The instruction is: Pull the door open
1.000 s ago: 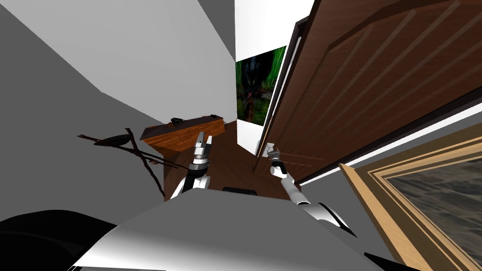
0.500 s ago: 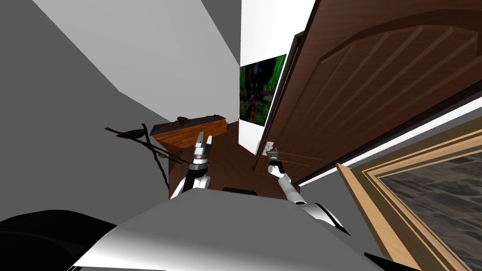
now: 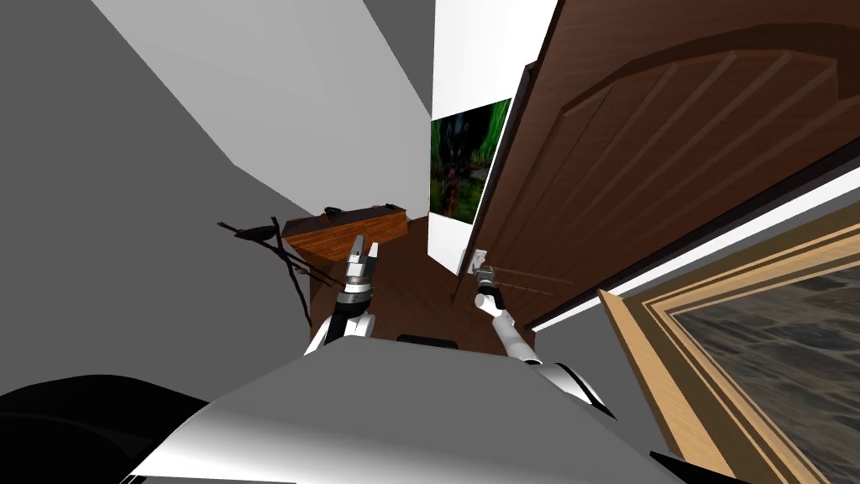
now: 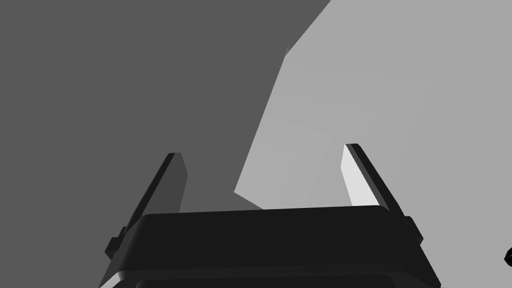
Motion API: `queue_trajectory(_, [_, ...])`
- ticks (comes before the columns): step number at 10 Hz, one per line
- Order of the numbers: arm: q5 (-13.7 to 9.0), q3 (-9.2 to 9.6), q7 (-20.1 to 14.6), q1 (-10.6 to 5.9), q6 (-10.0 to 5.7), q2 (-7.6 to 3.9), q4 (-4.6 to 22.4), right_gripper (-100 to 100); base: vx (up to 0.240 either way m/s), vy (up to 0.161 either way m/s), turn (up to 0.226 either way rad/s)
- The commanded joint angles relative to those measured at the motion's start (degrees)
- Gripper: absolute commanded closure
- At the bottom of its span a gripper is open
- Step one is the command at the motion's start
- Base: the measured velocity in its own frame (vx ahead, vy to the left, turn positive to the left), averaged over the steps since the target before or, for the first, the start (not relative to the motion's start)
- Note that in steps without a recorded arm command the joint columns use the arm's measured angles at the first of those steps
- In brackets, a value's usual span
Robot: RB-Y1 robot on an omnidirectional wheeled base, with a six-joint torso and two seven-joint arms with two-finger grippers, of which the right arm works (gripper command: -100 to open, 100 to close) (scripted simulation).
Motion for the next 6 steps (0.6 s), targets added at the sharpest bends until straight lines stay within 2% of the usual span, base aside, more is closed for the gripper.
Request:
queue_trajectory(1, [-1.1, -0.35, -1.9, 0.13, 0.17, 0.7, -0.6, -100, -0.104, -0.032, 0.054])
queue_trajectory(3, [-2.5, -0.74, -4.3, 0.2, 0.31, 1.59, -1.2, -100, -0.135, -0.024, 0.064])
queue_trajectory(4, [-2.1, -0.58, -3.6, 0.07, 0.17, 1.35, -0.8, -100, -0.053, -0.014, 0.006])
queue_trajectory(5, [-2.7, -1.06, -5.2, 0.82, -0.17, -0.52, -0.7, -100, 0.121, -0.024, 0.15])
queue_trajectory(6, [-2.8, -1.18, -5.6, 1.03, -0.27, -1.05, -0.6, -100, 0.199, -0.031, 0.167])
